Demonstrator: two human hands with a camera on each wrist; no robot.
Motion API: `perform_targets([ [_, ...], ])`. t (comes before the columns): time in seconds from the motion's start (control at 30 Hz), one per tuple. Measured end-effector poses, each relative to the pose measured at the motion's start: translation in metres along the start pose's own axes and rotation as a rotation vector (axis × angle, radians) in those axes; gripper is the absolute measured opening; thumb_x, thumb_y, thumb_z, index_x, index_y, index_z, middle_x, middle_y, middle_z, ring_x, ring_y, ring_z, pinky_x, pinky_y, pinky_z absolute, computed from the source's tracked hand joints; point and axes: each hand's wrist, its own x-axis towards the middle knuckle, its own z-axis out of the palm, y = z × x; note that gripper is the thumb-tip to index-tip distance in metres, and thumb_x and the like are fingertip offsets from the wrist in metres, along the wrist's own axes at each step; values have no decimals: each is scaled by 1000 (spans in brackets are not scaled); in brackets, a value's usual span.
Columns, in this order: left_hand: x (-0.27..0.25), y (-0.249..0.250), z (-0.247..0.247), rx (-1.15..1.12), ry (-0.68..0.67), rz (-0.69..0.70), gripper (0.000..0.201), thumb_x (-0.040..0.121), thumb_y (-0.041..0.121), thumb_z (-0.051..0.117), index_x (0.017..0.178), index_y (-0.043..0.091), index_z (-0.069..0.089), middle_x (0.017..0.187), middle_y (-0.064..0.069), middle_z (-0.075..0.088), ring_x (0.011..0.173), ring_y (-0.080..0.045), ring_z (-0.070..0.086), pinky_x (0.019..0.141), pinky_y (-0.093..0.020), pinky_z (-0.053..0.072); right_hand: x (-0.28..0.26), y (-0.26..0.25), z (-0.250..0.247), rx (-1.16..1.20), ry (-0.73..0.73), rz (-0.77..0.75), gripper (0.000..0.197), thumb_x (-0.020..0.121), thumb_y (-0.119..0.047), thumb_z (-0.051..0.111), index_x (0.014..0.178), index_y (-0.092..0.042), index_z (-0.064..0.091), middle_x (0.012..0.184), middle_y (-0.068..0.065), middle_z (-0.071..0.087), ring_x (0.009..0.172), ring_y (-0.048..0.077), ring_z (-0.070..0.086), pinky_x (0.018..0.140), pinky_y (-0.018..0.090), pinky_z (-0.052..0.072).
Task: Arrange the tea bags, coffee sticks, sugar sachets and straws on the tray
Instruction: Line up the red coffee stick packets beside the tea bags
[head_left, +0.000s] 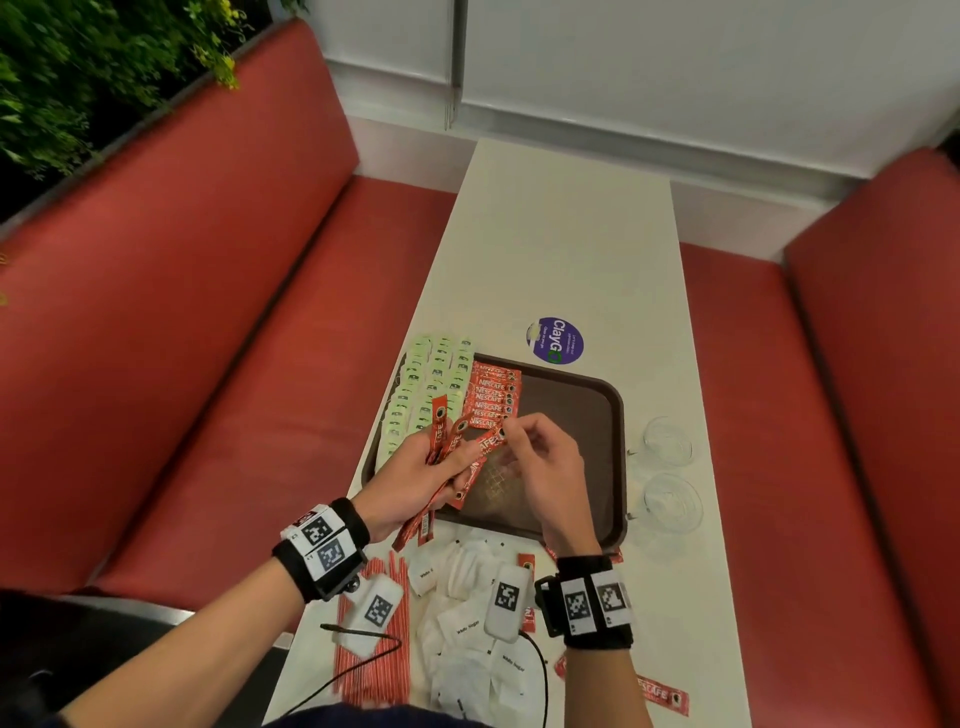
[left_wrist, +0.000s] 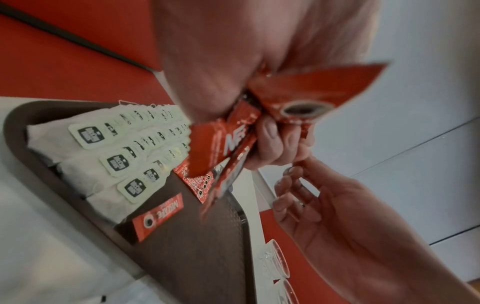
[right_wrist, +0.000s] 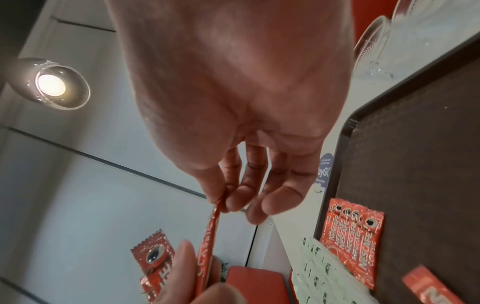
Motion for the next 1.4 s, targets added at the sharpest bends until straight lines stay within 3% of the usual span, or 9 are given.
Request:
perform_targets([
  [0.27,-1,-6,-9,83,53,-17,26,110,28,62,103,3,61,65,1,48,51,-14,36,49,-25,33,-3,0,-13,10,85,24,23,106,-37,70,96,-17,76,87,3,77,79,16,72,74,27,58],
  [0.43,6,-8,-13,81,171,18,28,107,32,65,108,4,64,69,-3,45,53,-15,36,50,-28,33,-1,16,-26,33,24,67,13,103,-31,75,98,-19,79,93,7,78,85,18,70,78,38,57],
  [0.57,13,-10,-15,75,217,22,28,107,30,66,111,2,64,66,0,44,52,-11,37,48,-21,36,-1,24,-37,-54,-60,75,3,100,-26,79,98,-24,79,96,2,79,92,20,74,87,43,60],
  [0.77,21,-21,-19,73,302,-17,26,107,37,65,108,11,67,71,-2,49,55,-12,42,50,-23,38,23,41,-42,-261,-62,72,6,99,-25,78,97,-30,76,94,-10,79,93,7,75,88,31,58],
  [0.83,20,-26,-22,45,330,-39,31,106,39,66,105,8,65,73,-5,48,56,-13,41,50,-24,37,41,56,-43,-346,-6,69,8,99,-24,79,96,-31,75,92,-14,79,91,-1,72,86,25,53],
  [0.9,18,-31,-25,41,343,-56,43,105,42,67,104,-1,61,73,-5,48,57,-13,41,50,-26,37,60,72,-43,-429,11,87,9,99,-24,78,96,-32,75,93,-15,78,92,-2,71,91,28,53],
  [1.0,16,-37,-30,38,359,-73,53,104,45,69,105,-7,58,75,-6,50,59,-14,42,52,-27,38,84,88,-39,-525,-5,114,7,101,-25,76,96,-29,73,93,-14,74,92,-1,66,94,33,52],
  [1.27,14,-42,-39,4,366,-88,38,101,47,70,95,11,61,75,-4,51,57,-13,42,53,-26,37,120,122,-19,-673,-52,230,10,99,-31,78,91,-33,73,92,-9,71,100,17,68,91,36,54],
  [1.4,16,-43,-38,-1,366,-92,38,102,47,69,92,11,58,72,-3,49,56,-13,41,52,-27,37,124,136,-11,-714,16,270,16,97,-39,78,84,-37,70,89,-13,70,111,25,65,100,49,57],
])
